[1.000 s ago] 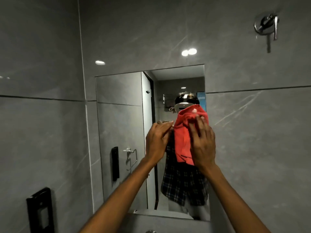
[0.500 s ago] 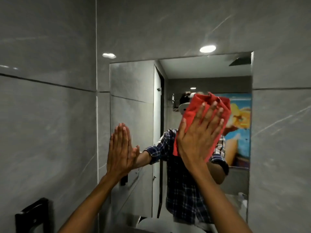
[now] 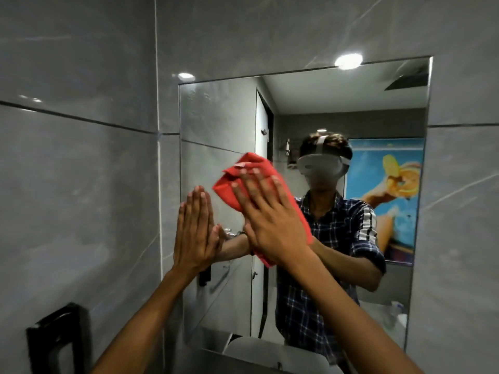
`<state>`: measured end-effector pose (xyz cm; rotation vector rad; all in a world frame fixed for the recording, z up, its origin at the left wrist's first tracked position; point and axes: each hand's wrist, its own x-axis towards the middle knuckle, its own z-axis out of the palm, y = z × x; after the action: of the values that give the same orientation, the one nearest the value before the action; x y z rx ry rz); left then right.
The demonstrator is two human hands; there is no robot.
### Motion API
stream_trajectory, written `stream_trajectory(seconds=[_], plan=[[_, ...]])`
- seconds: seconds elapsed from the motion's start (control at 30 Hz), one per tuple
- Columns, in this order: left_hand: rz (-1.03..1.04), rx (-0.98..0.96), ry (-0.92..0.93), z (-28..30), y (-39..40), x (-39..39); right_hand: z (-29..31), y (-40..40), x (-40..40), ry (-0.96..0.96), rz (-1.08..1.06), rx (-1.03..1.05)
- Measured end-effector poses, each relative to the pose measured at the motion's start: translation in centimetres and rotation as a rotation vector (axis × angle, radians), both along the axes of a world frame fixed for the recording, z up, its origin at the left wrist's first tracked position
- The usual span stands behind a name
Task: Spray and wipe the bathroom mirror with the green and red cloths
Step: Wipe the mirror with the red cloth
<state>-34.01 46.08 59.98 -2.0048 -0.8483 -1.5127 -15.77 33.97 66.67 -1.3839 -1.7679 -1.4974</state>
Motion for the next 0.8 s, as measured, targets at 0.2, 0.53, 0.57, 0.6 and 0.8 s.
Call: stream_trajectory(seconds=[0.2, 0.53, 0.57, 0.6, 0.8], plan=[[0.031, -0.061, 0.016, 0.3, -1.0, 0.0, 2.7, -7.7, 11.6, 0.270, -0.134, 0.259], [0.082, -0.091, 0.043, 0.1, -0.6, 0.1, 13.3, -6.1, 8.5, 0.795, -0.217, 0.634], [0.081, -0.092, 0.042, 0.1, -0.5, 0.1, 14.0, -5.6, 7.8, 0.793, -0.205, 0.640], [0.075, -0.094, 0.043, 0.1, -0.5, 0.1, 14.6, -5.1, 7.1, 0.781, -0.190, 0.637], [0.072, -0.068, 0.038, -0.1, 0.0, 0.1, 16.1, -0.3, 0.0, 0.633, -0.033, 0.522]])
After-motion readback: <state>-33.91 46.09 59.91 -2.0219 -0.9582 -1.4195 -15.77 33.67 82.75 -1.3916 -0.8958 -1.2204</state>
